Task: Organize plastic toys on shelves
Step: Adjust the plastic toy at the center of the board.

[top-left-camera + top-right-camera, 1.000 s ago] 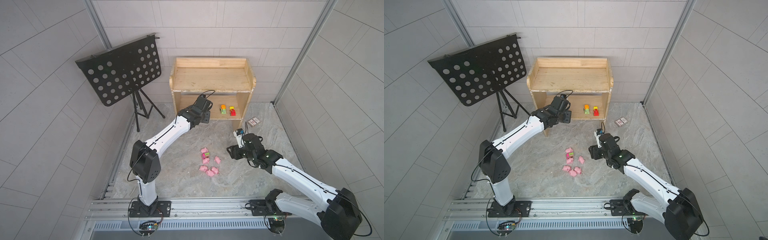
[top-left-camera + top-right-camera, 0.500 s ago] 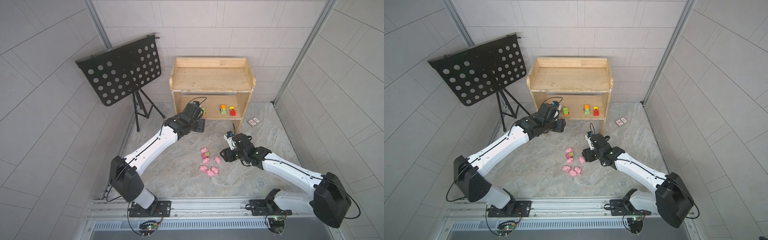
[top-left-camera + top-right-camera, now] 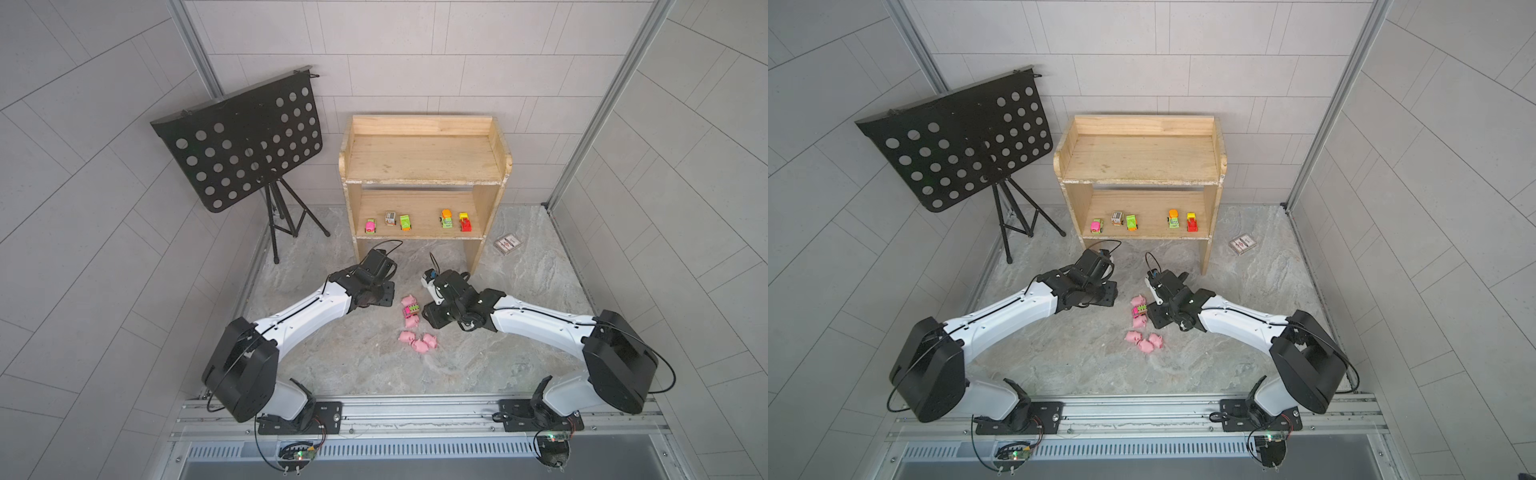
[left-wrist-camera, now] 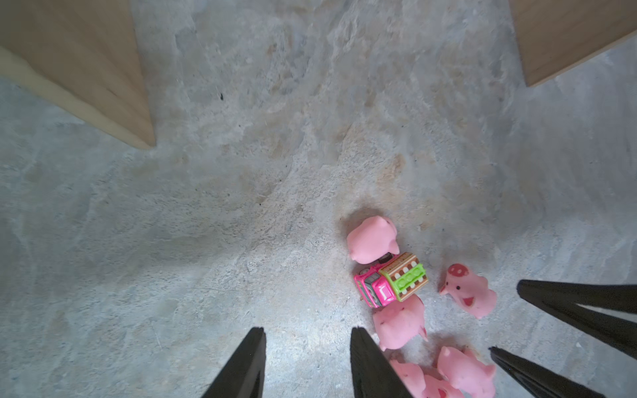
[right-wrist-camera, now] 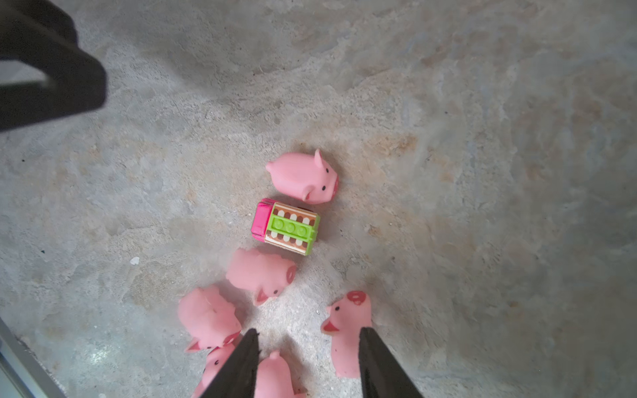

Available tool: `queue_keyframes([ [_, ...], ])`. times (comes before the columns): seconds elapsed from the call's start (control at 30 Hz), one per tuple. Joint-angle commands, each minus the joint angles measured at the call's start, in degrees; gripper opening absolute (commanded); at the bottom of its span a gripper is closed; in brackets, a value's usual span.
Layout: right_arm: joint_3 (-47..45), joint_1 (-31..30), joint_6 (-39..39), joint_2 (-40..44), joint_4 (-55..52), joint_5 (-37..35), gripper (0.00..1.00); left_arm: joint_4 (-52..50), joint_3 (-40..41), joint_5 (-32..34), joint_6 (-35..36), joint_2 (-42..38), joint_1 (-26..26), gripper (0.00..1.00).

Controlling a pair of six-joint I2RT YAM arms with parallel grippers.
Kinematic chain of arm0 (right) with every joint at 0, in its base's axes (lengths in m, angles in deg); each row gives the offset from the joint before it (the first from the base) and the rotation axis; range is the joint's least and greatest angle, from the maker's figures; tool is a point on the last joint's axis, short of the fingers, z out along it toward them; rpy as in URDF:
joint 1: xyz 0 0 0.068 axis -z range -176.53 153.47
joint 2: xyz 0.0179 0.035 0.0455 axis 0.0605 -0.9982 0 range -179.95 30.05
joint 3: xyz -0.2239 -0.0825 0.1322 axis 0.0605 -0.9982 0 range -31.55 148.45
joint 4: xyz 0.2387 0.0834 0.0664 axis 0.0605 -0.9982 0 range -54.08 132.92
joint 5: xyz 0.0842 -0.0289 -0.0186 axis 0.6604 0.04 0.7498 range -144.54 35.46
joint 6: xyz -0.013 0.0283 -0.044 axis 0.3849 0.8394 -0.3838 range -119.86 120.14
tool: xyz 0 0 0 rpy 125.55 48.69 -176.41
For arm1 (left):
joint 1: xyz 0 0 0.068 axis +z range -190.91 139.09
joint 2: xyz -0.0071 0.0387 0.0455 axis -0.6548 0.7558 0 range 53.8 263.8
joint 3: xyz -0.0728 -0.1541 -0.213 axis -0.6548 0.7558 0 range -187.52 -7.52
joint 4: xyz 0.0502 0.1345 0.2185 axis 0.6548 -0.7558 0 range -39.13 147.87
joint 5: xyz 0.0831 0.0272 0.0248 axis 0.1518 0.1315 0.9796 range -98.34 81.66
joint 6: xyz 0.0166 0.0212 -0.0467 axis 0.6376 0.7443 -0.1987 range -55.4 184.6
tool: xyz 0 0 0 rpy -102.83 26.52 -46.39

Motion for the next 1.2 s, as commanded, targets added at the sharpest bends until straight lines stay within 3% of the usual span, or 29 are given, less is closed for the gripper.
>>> queue_keyframes([
  [0.0, 1.6, -0.9, 2.0, -2.2, 0.5, -3.9, 0.43, 5.8, 1.2, -1.7, -2.7, 2.3, 0.1, 0.47],
  [0.33, 4.5, -2.2, 5.1, -8.7, 0.4, -9.3, 0.35, 12.5, 3.0, -3.9, -6.0, 9.3, -0.2, 0.47],
  [0.6, 6.0, -2.3, 5.6, -11.7, 0.7, -9.4, 0.33, 15.4, 3.9, -5.4, -7.8, 13.0, -0.6, 0.46],
  [1.17, 10.0, -2.9, 5.4, -16.7, 1.8, -5.7, 0.32, 16.1, 9.7, -4.3, -10.3, 10.5, -1.2, 0.43],
])
